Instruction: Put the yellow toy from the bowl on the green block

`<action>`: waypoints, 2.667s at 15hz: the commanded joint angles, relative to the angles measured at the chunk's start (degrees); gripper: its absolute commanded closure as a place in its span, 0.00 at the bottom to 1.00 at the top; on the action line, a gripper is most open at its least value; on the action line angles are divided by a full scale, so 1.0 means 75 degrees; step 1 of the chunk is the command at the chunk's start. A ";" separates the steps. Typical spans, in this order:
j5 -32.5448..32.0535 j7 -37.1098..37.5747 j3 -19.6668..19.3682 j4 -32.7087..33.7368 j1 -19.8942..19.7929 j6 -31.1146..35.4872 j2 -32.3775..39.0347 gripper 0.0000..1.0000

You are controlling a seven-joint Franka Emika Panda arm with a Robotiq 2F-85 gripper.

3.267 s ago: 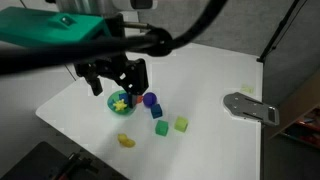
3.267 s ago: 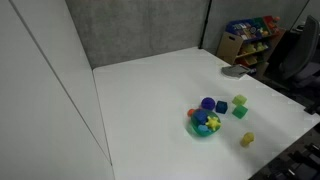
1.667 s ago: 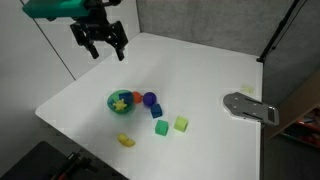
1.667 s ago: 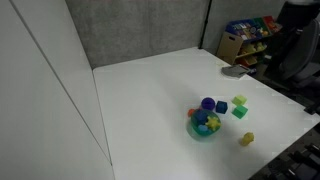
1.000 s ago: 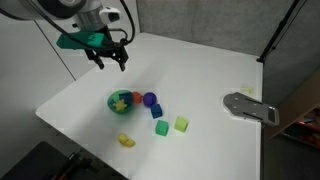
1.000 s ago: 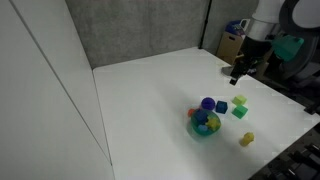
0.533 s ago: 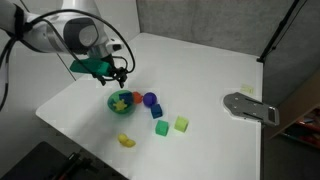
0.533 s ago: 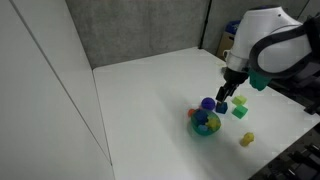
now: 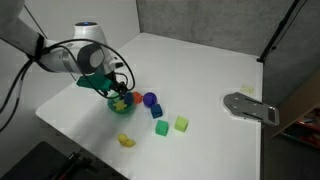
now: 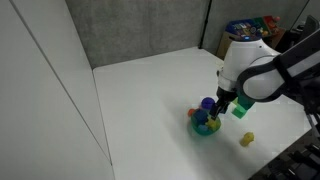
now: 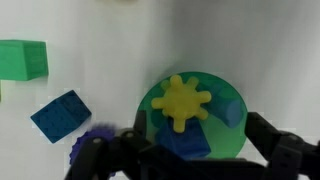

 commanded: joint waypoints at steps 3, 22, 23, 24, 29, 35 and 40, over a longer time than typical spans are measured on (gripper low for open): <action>-0.0244 0.0492 -0.0369 0.0376 0.0294 0.0189 0.0703 0.00; -0.0445 0.0958 -0.0988 0.1160 0.0988 0.0206 0.1817 0.01; -0.0453 0.0966 -0.0996 0.1183 0.1004 0.0199 0.1839 0.00; -0.0457 0.0972 -0.1002 0.1199 0.1015 0.0195 0.1855 0.00; -0.0439 0.0965 -0.1000 0.1235 0.1037 0.0149 0.1858 0.37; -0.0453 0.0941 -0.1048 0.1092 0.1020 -0.0046 0.1346 0.61; -0.0549 0.0894 -0.1007 0.0955 0.0933 -0.0591 0.0334 0.76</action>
